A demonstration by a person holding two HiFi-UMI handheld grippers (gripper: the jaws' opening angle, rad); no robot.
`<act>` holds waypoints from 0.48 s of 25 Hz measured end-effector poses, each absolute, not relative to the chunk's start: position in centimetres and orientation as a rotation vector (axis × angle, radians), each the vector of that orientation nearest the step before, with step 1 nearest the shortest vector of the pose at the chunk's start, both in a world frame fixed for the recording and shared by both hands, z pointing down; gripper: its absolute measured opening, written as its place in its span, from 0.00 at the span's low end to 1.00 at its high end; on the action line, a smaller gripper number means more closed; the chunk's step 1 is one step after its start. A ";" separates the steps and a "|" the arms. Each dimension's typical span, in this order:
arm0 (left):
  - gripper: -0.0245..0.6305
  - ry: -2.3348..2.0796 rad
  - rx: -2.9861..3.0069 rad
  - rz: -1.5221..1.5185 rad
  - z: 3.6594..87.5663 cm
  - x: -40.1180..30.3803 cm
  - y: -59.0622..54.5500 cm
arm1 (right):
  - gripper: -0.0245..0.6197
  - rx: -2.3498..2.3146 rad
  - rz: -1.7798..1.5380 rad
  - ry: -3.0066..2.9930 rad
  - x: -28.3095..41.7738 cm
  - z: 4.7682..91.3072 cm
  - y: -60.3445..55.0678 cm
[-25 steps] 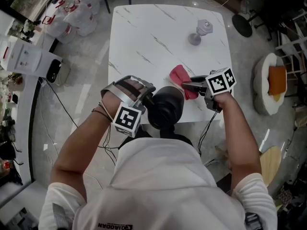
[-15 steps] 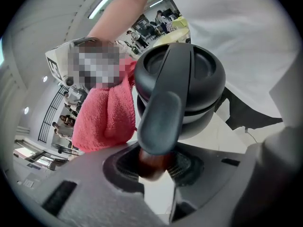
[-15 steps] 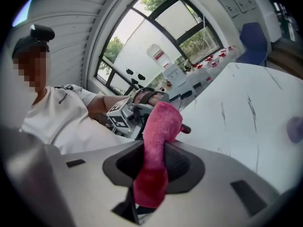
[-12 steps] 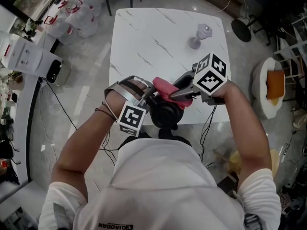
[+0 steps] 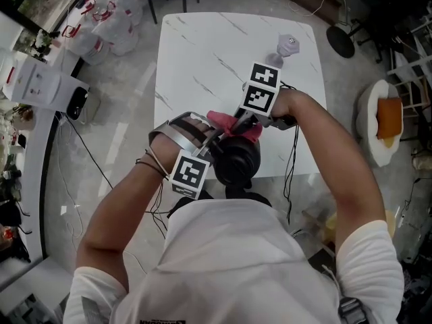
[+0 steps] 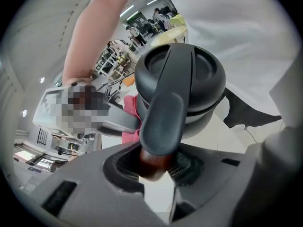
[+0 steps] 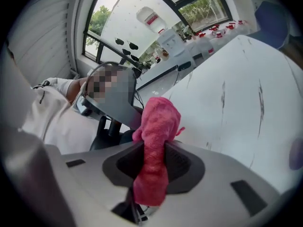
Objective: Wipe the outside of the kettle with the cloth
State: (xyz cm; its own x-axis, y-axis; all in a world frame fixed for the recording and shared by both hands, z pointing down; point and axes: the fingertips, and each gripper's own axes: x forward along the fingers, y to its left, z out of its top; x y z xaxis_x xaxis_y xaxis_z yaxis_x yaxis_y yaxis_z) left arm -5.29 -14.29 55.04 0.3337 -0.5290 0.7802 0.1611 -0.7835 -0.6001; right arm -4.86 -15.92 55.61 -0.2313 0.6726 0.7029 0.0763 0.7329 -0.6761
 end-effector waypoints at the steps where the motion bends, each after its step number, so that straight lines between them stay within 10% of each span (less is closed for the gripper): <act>1: 0.21 0.315 -2.000 -1.496 55.0 -5.3 -14.3 | 0.22 -0.605 0.628 -1.718 -4.9 56.2 -16.0; 12: 0.22 0.306 -1.993 -1.523 54.6 -4.3 -15.0 | 0.22 -0.607 0.657 -1.585 -5.1 63.5 -18.0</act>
State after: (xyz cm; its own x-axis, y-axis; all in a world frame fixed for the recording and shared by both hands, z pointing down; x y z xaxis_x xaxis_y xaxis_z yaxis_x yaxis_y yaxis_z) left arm -4.32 -14.99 54.57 0.3135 -0.5212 0.7938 0.1743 -0.7901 -0.5876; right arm -5.12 -17.98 63.51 -0.1081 0.7117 0.6941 0.0121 0.6991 -0.7150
